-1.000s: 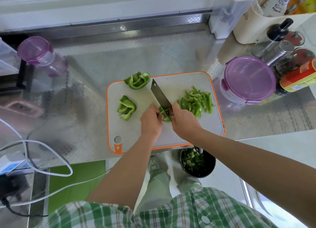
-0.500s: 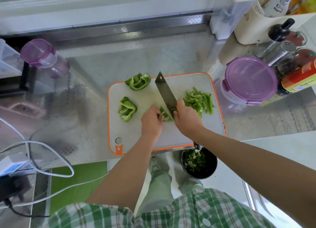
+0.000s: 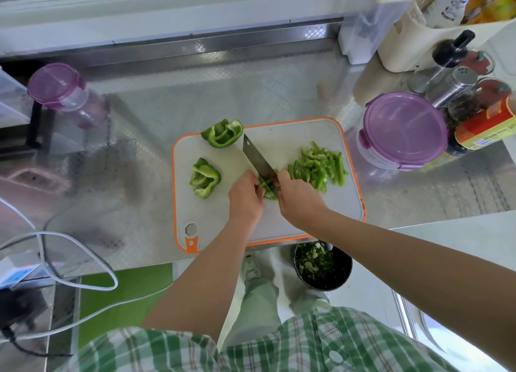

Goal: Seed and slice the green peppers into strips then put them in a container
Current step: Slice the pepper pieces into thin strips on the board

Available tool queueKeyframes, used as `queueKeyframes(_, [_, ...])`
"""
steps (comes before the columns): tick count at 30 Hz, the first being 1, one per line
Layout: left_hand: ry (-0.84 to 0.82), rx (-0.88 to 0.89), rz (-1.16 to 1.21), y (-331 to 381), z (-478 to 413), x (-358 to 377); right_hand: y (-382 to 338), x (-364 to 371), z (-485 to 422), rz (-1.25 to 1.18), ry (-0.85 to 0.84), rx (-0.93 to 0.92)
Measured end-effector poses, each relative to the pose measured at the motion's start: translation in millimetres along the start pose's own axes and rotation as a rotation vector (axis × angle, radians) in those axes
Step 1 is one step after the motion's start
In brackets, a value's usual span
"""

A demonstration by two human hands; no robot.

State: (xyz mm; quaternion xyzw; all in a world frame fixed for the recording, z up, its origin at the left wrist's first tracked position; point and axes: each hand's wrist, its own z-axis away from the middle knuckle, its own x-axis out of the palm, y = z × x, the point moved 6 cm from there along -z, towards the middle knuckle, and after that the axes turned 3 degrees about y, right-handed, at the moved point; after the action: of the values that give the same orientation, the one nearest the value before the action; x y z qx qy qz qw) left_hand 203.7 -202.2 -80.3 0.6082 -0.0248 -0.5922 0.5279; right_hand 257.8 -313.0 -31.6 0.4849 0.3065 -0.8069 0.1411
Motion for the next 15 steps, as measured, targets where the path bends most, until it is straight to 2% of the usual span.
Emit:
queueKeyframes(5, [-0.003, -0.023, 0.012, 1, 1, -2, -5, 11, -8, 0.081, 0.022, 0.034])
queueKeyframes(10, [0.014, -0.106, 0.176, -12, 1, 0, 9, 5, -10, -0.086, 0.104, 0.07])
queueKeyframes(15, [0.066, -0.088, 0.191, -12, 2, -2, 5, -10, -3, -0.114, 0.077, -0.05])
